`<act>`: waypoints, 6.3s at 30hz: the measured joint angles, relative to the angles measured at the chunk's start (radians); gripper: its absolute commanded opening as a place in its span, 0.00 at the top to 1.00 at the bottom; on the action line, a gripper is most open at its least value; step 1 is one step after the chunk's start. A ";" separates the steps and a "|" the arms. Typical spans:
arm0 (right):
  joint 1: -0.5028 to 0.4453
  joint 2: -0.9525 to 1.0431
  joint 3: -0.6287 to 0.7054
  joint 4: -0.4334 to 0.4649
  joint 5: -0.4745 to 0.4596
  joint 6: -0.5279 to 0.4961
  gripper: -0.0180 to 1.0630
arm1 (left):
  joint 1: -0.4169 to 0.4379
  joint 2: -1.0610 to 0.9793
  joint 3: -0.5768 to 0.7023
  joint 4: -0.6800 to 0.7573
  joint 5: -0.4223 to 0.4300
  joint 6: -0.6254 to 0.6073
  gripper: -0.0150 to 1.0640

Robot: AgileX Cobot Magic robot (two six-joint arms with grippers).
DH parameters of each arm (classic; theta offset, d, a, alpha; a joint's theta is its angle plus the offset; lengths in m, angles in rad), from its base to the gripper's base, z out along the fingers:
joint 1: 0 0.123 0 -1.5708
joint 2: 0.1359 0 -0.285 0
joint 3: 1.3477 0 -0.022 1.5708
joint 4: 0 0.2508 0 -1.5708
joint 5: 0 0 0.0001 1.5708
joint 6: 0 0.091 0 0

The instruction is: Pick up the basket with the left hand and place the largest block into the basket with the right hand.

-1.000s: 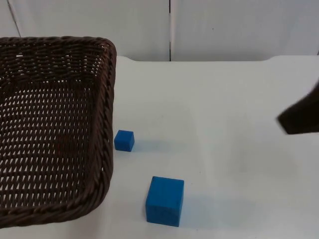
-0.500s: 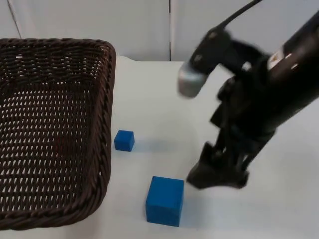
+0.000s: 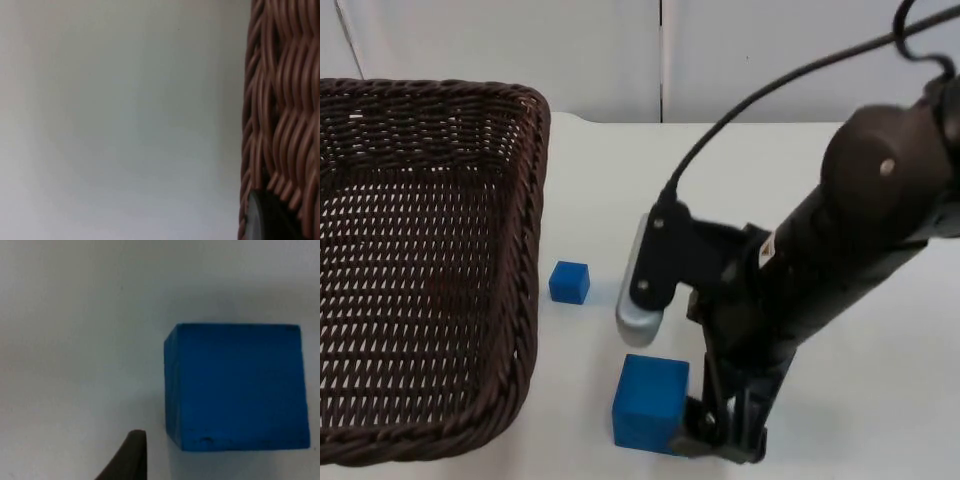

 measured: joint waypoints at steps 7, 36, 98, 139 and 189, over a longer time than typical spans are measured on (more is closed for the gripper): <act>0.000 0.089 -0.072 0.021 0.021 -0.020 0.01 | 0.000 0.000 0.000 0.001 -0.002 0.000 0.99; 0.000 0.140 -0.130 0.265 0.069 -0.240 0.84 | 0.000 0.000 0.000 0.007 -0.006 0.000 0.99; -0.064 -0.528 -0.132 0.001 0.350 0.188 0.98 | 0.000 0.000 0.000 0.008 -0.022 0.000 0.99; 0.116 0.244 -0.951 0.058 0.393 0.286 0.27 | 0.000 0.000 0.000 0.009 -0.022 0.000 0.99; -0.103 -0.270 -0.701 0.077 0.627 0.380 0.14 | -0.041 0.054 0.004 -0.099 -0.059 0.071 0.99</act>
